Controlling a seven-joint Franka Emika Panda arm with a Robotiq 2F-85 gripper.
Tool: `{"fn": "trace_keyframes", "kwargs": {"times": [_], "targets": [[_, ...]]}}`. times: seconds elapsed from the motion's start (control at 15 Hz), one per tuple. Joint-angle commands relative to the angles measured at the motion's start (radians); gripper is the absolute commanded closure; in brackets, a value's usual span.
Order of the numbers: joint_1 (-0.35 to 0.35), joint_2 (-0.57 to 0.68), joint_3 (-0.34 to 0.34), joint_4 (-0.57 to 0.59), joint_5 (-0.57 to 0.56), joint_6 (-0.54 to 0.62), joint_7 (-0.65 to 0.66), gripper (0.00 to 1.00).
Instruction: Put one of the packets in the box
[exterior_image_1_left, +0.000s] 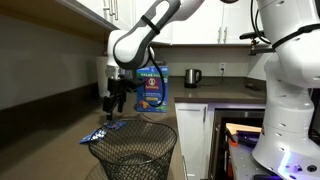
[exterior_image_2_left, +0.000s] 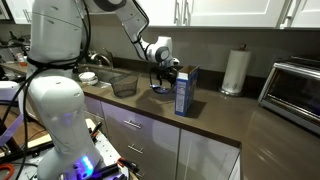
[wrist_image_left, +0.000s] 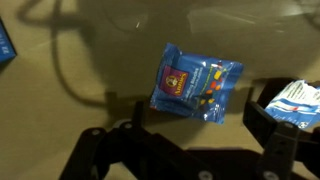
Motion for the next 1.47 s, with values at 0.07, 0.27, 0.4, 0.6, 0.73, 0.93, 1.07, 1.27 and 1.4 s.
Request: {"fn": "trace_keyframes", "kwargs": {"times": [0.07, 0.27, 0.4, 0.6, 0.73, 0.93, 1.07, 1.27, 1.4], "targets": [[-0.015, 0.089, 0.027, 0.062, 0.046, 0.014, -0.045, 0.26], [-0.01, 0.103, 0.024, 0.073, 0.033, -0.001, -0.035, 0.47], [-0.007, 0.084, 0.019, 0.067, 0.025, -0.016, -0.029, 0.6], [-0.002, 0.036, 0.015, 0.034, 0.014, -0.034, -0.023, 0.79], [-0.007, -0.002, 0.021, 0.008, 0.021, -0.058, -0.033, 0.92], [-0.008, -0.08, 0.026, -0.049, 0.027, -0.104, -0.043, 0.92], [0.001, -0.14, 0.02, -0.096, 0.016, -0.128, -0.029, 0.93], [0.005, -0.256, 0.024, -0.176, 0.021, -0.165, -0.035, 0.93], [0.008, -0.342, 0.027, -0.226, 0.028, -0.188, -0.035, 0.92]]}}
